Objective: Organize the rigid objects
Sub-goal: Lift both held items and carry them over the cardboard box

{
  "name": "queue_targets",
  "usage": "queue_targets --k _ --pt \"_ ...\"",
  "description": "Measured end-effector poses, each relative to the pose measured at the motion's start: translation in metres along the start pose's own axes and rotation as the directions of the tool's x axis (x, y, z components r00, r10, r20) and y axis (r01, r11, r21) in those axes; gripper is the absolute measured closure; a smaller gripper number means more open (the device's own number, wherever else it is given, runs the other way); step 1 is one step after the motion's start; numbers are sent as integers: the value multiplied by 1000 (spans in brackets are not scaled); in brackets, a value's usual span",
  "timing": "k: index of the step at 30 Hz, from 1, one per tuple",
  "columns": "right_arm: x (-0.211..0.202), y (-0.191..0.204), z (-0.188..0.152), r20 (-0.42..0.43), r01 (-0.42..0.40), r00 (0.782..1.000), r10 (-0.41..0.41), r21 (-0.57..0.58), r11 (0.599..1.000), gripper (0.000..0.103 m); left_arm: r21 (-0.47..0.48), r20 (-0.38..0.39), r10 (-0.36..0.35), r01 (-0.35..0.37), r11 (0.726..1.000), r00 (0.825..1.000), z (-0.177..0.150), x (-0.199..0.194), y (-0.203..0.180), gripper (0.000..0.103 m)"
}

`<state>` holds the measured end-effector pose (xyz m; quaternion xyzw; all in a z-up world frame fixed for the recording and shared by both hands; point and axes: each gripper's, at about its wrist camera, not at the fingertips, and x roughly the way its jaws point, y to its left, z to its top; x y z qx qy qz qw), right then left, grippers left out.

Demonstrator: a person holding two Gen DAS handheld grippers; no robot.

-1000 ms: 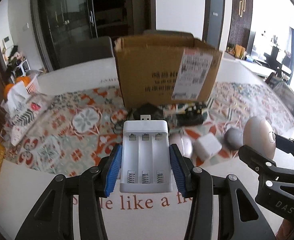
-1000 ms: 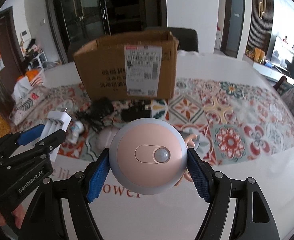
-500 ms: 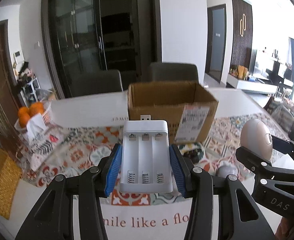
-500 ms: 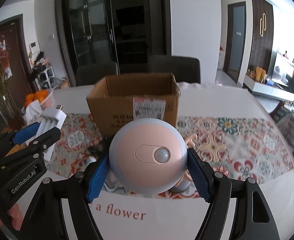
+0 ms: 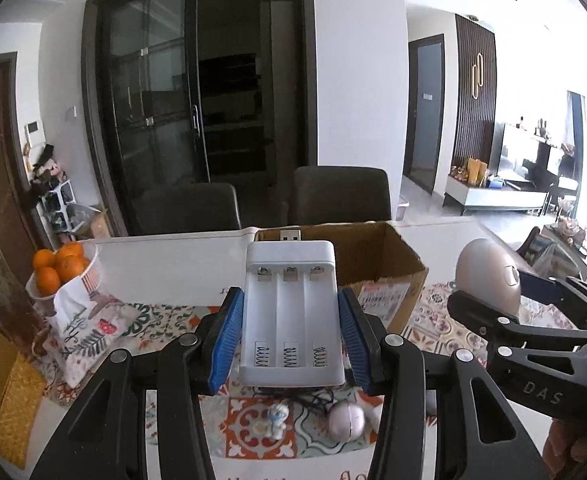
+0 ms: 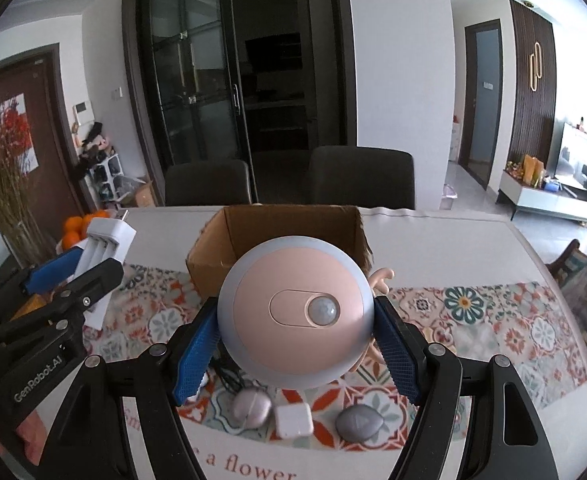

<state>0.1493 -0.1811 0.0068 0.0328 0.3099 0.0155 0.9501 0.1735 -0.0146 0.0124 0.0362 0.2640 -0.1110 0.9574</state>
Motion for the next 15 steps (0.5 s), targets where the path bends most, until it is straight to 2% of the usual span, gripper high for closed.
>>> queue_targets --k 7,15 --pt "24 -4 31 -10 -23 1000 22 -12 1000 29 1 -12 -40 40 999 999 28 25 3 56" --pt "65 -14 69 -72 -41 997 39 -21 999 29 24 -38 -59 59 998 998 62 62 4 56"
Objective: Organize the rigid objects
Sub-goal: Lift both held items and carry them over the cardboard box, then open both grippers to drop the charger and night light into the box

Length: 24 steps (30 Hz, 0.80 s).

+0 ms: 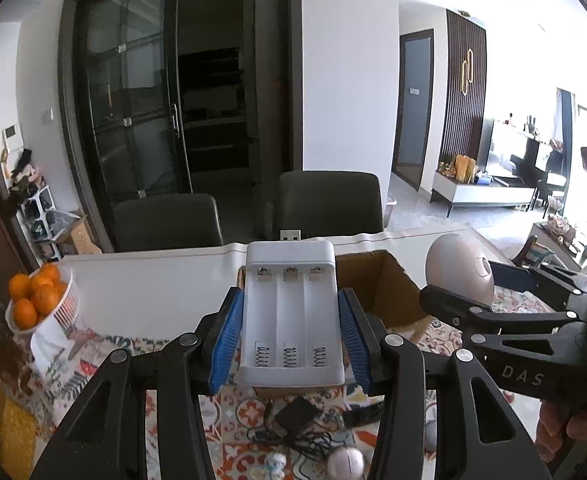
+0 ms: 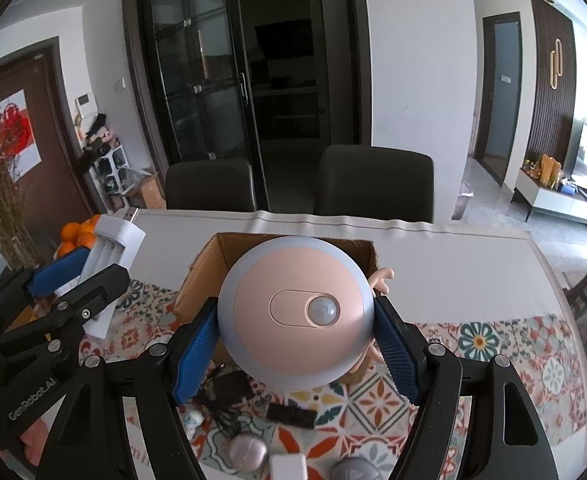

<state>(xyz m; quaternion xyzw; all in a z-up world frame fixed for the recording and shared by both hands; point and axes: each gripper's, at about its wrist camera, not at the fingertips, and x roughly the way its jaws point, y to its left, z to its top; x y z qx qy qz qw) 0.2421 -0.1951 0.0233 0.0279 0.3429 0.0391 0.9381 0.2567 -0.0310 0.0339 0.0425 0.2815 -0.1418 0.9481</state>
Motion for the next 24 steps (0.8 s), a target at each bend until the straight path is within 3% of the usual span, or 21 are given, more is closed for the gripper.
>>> queue_targets --k 7,17,24 --pt "30 -5 27 -51 -15 999 15 -2 1000 29 -1 -65 -27 27 1000 998 26 34 3 56" --pt "97 -22 43 -209 -31 977 33 14 999 29 -1 -192 -28 29 1000 981 38 93 3 56" --pt "140 -31 34 -314 -41 948 51 39 998 29 -34 -304 -51 43 998 951 30 133 9 56"
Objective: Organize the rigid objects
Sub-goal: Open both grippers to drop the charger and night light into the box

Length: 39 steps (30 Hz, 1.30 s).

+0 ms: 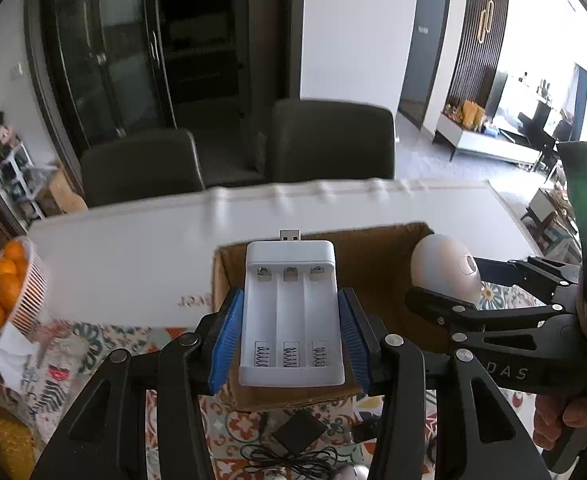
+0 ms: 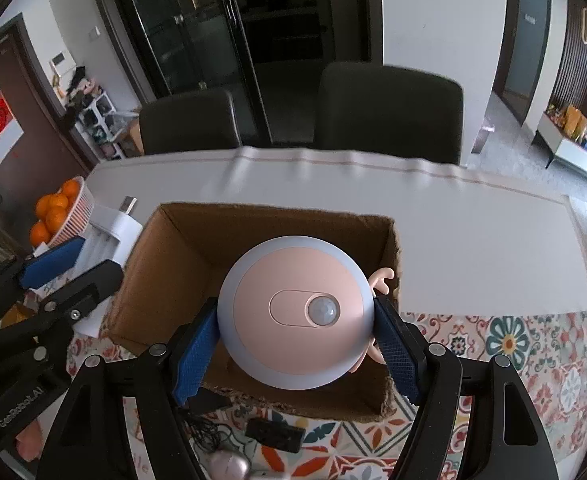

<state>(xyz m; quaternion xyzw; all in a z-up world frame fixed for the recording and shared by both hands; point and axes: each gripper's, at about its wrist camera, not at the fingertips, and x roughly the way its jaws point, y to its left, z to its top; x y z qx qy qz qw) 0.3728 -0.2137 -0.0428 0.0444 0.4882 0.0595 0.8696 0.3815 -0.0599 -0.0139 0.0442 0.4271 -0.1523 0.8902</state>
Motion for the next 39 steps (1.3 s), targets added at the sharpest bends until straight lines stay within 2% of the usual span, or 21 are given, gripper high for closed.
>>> queue_targets --k 7,15,19,21,23,25,27,34,39 --pt "21 -6 -6 -51 8 999 -8 0 1000 29 -12 -100 -15 13 1000 995 -9 29 2 56" --pt "30 -10 -10 -64 9 998 -9 1 1000 29 -11 -109 0 -1 1000 994 -14 34 0 54" --pt "30 -8 -7 -58 18 998 -18 -11 1000 29 -4 -84 59 -60 998 995 -15 27 4 44" --pt "28 -5 -6 -53 18 998 -19 -16 1000 29 -6 -67 99 -100 995 993 -15 21 6 35" --pt "27 -2 -5 -52 27 998 -28 -14 1000 28 -14 -54 120 -121 993 991 -14 16 8 33" --pt "23 -1 -5 -44 33 998 -34 -8 999 24 -19 -45 147 -148 989 988 -15 10 10 29" --pt "14 1 -6 -18 60 998 -60 -3 998 21 -25 -29 156 -157 987 987 -16 5 11 19" --pt "-24 3 -17 71 155 985 -154 4 988 21 -29 29 206 -205 978 978 -24 -18 7 8" --pt "-57 7 -31 158 207 966 -204 0 978 21 -36 101 263 -261 965 960 -35 -45 -3 4"
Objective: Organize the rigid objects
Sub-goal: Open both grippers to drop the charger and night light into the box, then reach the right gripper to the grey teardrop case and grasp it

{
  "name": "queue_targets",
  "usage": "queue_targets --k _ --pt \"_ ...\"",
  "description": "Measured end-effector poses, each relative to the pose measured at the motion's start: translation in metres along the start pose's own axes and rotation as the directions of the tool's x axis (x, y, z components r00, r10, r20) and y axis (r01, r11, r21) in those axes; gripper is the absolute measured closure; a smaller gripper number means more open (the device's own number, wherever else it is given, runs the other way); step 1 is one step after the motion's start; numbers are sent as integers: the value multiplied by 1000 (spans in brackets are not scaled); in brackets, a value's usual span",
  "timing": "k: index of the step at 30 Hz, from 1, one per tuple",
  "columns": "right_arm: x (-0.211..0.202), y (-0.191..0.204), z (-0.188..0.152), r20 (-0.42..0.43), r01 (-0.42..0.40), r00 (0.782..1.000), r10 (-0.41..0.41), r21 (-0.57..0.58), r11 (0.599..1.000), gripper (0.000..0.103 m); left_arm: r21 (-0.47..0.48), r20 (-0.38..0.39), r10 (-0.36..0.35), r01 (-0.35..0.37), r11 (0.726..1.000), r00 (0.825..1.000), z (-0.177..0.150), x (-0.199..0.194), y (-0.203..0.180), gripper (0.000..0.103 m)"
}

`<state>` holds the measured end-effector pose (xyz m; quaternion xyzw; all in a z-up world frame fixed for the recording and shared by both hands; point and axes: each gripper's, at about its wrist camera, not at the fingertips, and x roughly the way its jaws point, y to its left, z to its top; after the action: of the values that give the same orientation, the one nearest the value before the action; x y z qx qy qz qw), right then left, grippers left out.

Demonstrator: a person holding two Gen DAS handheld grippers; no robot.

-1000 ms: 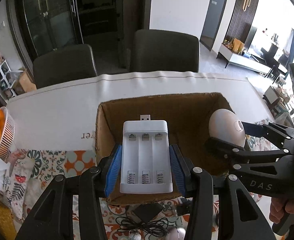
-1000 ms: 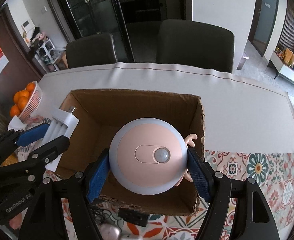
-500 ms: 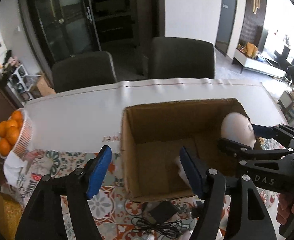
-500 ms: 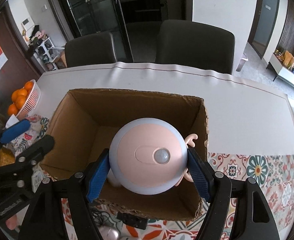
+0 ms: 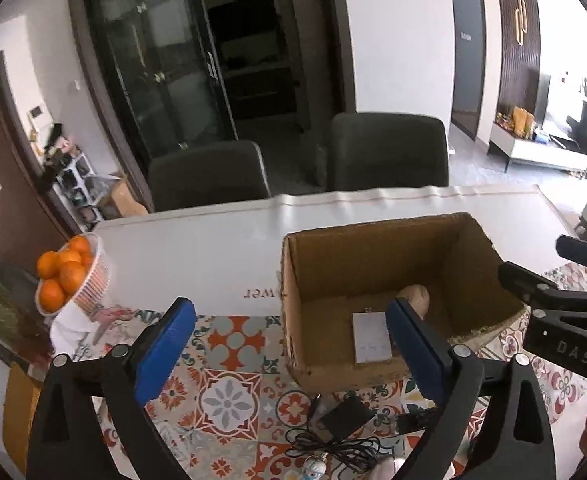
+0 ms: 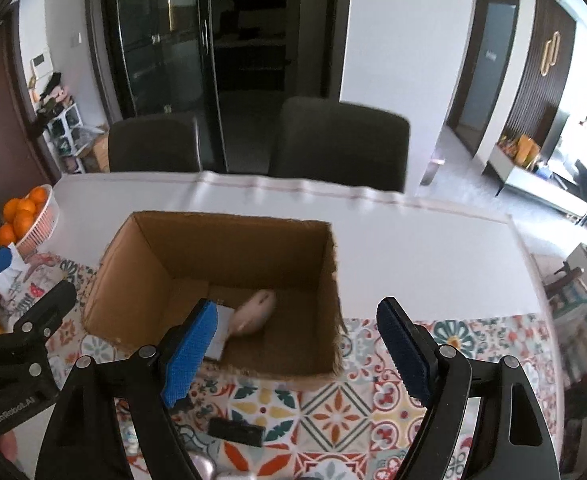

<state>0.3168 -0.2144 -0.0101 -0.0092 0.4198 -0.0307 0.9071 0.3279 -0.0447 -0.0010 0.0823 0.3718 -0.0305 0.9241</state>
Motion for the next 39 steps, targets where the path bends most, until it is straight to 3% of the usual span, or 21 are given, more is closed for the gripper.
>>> queue_targets --k 9,16,28,39 --pt "-53 -7 -33 101 -14 995 13 14 1000 20 -6 103 18 -18 1000 994 -25 -52 -9 0" --pt "-74 -15 -61 143 -19 990 16 22 1000 19 -1 140 12 -12 1000 990 -47 -76 -20 0" --pt "-87 -21 -108 158 -29 987 27 16 999 17 -6 92 -27 28 1000 995 -90 -91 -35 0" --pt "-64 -21 -154 76 -45 996 45 6 999 17 24 8 -42 42 999 999 -133 -71 -50 0"
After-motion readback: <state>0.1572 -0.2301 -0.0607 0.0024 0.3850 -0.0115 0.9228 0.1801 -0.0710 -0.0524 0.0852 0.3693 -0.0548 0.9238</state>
